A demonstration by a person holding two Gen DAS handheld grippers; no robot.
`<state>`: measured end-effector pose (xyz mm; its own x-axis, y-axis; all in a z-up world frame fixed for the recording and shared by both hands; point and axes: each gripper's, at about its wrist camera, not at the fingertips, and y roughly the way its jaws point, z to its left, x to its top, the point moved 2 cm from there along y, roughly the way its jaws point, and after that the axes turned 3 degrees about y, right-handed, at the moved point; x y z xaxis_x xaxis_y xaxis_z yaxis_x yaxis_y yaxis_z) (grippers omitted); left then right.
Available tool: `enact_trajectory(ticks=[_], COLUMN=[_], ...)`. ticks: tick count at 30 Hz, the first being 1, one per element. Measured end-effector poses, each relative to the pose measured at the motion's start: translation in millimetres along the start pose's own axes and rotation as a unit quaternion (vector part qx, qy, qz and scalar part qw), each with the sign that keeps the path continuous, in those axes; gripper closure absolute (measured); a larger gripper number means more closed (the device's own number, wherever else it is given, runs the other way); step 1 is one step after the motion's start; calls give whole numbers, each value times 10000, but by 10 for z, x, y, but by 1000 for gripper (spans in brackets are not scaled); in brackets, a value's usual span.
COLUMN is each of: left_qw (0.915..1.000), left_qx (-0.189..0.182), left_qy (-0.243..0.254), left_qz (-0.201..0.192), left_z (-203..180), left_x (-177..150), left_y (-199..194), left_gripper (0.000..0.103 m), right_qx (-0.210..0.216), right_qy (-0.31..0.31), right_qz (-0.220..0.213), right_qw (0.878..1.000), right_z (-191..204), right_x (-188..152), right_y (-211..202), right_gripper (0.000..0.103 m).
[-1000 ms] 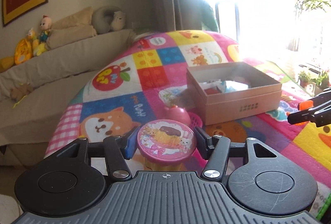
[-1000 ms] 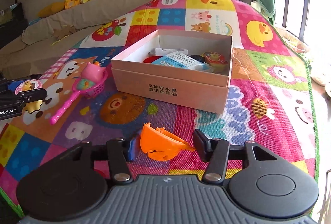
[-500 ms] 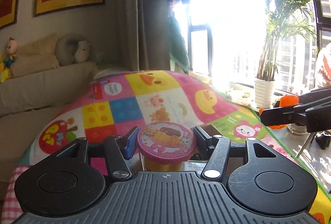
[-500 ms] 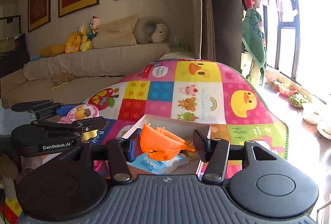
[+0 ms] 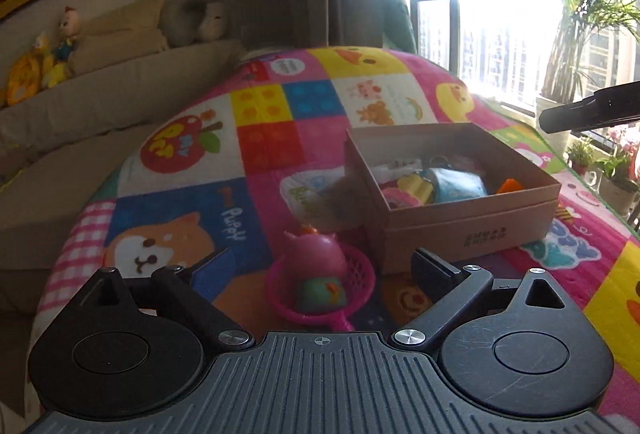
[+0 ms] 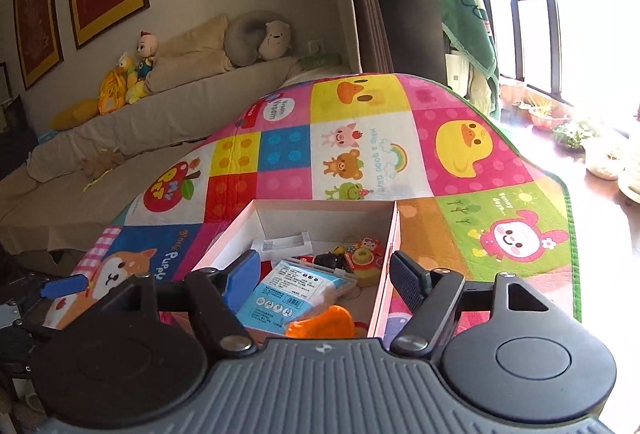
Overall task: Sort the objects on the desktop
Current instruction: 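Lower the pink-lidded cup into the box while the right tool drops the orange shell in, then grasp the pink pig toy with the right tool while the left grasps the pink basket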
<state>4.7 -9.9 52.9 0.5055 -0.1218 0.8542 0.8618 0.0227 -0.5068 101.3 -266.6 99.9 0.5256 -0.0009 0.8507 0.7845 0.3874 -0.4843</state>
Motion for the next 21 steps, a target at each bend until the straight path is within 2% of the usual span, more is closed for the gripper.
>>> enact_trajectory(ticks=[5,10,12,13,14,18,21], left_qw=[9980,9965,9962,9960,9957,9953,9951], left_qx=[422,596,588,586,586,449,416], left_qy=[-202,-403,-485,-537,-598,-778,-890], left_qz=[418,423,417,409,395,369,117], left_z=[226,396,438,460,475,472,492], left_x=[-272,-362,-411,-439,-468,-592,-604], left_y=[-3,-29,-54,-62,-68,-80,-156], left_gripper=[3,2,1,1,1,1,0], right_qx=[180,613,784,848,910,987,843], right_qy=[-899,-1637,-1833,-1895,-1942,-1833,-1790], right_qz=[91,186,304,363,443,664,747], right_qw=[9957,9844,9795,9775,9757,9758,9774], right_z=[529,1128,1332,1419,1510,1791,1965], right_x=[-256,-459,-497,-507,-512,-483,-460], right_y=[67,154,219,261,315,611,873], right_gripper=[30,30,36,43,46,46,46])
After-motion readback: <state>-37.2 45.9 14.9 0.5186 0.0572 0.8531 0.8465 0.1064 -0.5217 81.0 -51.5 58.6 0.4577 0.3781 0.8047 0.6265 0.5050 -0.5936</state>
